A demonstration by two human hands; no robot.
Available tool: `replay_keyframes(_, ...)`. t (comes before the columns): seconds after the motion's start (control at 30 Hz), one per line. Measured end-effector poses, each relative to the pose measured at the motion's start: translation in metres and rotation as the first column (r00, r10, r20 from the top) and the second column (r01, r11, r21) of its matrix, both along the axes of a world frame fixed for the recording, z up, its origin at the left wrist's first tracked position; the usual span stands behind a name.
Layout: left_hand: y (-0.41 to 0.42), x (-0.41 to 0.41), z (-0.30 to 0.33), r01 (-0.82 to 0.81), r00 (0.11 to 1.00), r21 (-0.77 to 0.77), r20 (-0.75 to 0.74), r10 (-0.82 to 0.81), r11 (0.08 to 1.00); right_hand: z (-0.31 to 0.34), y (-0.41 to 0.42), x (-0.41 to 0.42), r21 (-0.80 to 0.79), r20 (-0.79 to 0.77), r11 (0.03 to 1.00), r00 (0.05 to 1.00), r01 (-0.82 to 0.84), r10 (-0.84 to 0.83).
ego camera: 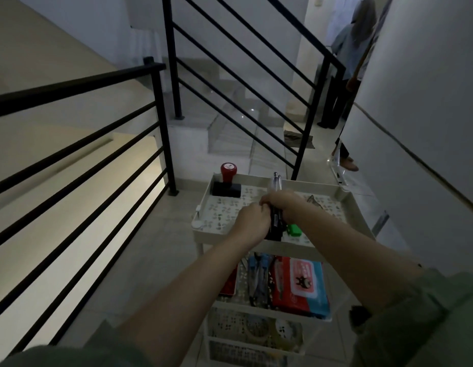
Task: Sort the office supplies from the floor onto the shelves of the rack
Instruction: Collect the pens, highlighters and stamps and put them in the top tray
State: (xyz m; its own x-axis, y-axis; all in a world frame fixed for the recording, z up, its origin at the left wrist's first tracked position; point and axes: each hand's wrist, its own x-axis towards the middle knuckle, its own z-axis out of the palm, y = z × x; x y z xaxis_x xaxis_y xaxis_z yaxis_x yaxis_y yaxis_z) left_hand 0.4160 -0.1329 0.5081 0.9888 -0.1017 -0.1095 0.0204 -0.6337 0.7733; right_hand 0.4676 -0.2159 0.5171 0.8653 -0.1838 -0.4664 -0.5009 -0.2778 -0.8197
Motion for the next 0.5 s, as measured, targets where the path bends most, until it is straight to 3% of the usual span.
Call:
replay_keyframes(0.13, -0.002, 0.002, -0.014, 0.048, 0.998, 0.067, 0.026, -0.049, 0.997, 0.019, -0.024, -0.004, 0.0, -0.004, 1.0, 1.0, 0.015, -0.015)
replay_keyframes(0.2, -0.006, -0.001, -0.016, 0.072, 0.996, 0.213, 0.037, -0.082, 0.974, 0.036, -0.046, -0.009, -0.05, -0.05, 0.999, 0.999, 0.008, -0.011)
replay_keyframes(0.3, -0.017, -0.011, -0.015, 0.052, 0.97, 0.461, 0.186, -0.154, 0.886, 0.052, -0.079, -0.017, -0.157, -0.122, 0.988, 0.992, -0.004, -0.015)
replay_keyframes(0.4, -0.037, -0.017, -0.019, 0.114, 0.902, 0.539, 0.296, -0.314, 0.835, 0.052, -0.097, -0.029, -0.292, -0.16, 0.956, 0.987, -0.018, -0.03)
replay_keyframes(0.5, -0.06, -0.016, -0.015, 0.269, 0.821, 0.596, 0.269, -0.503, 0.757, 0.035, -0.103, -0.029, -0.42, -0.03, 0.907, 0.999, 0.02, -0.036)
